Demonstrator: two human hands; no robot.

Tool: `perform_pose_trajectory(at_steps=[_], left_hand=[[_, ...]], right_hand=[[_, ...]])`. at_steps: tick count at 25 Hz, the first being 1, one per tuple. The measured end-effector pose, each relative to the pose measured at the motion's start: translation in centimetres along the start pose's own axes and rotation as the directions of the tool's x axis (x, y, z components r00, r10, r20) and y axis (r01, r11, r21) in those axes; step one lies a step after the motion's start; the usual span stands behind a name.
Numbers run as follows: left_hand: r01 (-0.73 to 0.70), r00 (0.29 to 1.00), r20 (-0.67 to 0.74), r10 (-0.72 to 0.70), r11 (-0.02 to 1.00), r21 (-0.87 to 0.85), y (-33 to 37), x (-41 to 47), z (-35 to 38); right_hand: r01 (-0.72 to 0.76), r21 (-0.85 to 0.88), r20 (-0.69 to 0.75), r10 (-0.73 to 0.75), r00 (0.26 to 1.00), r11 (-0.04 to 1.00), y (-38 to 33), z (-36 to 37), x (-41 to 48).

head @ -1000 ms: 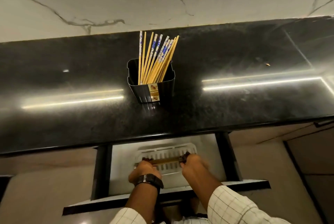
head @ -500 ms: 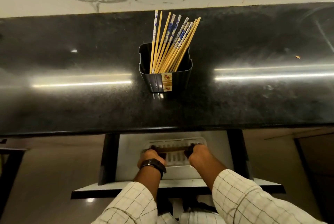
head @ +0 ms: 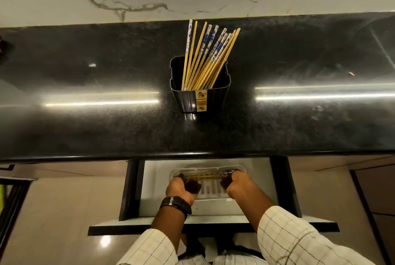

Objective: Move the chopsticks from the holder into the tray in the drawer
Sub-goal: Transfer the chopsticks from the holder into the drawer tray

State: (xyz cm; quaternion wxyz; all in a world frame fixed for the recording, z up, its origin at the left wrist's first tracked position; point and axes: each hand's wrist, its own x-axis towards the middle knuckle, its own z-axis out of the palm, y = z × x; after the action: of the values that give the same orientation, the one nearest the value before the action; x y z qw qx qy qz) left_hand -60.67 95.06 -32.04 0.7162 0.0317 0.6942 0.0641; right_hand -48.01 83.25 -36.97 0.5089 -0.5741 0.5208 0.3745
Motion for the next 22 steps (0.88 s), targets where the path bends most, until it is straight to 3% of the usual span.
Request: perform_pose_trajectory(at_steps=[4,7,9,11,14,17,19,22], left_hand=[[-0.067,0.995,0.067,0.07,0.997,-0.049,0.5,-3.0,-0.1],[-0.343,0.936,0.067,0.347,0.938,-0.054,0.5,-7.7,0.4],[-0.548,0.823,0.14,0.551,0.834,-0.059,0.9,-10.9,0.9],[-0.673,0.694,0.253,0.674,0.732,-0.103,1.6,-14.8,1.8],[-0.812,0.49,0.375,0.787,0.568,-0.132,3.6,-19.4,4.2],[-0.876,0.363,0.451,0.816,0.463,-0.134,5.8,-21.6,7.4],[-0.878,0.342,0.487,0.804,0.458,-0.139,7.1,-22.0,9.4],[-0.877,0.347,0.504,0.791,0.464,-0.125,8.5,-21.7,11.5]], right_hand=[[0.03,0.077,0.177,-0.044,0.983,0.997,-0.5,-2.4,-5.8],[0.278,0.079,0.234,-0.289,0.928,0.957,-0.6,-4.0,-11.6],[0.552,0.103,0.277,-0.557,0.783,0.827,-1.4,-4.5,-17.0],[0.769,0.15,0.308,-0.769,0.561,0.621,-2.7,-4.3,-21.9],[0.89,0.222,0.297,-0.897,0.328,0.398,-6.3,-1.8,-26.1],[0.951,0.172,0.231,-0.95,0.213,0.255,-10.5,2.8,-27.2],[0.972,0.09,0.211,-0.958,0.196,0.219,-13.3,5.8,-27.1],[0.947,0.037,0.285,-0.912,0.296,0.319,-16.9,9.3,-26.6]])
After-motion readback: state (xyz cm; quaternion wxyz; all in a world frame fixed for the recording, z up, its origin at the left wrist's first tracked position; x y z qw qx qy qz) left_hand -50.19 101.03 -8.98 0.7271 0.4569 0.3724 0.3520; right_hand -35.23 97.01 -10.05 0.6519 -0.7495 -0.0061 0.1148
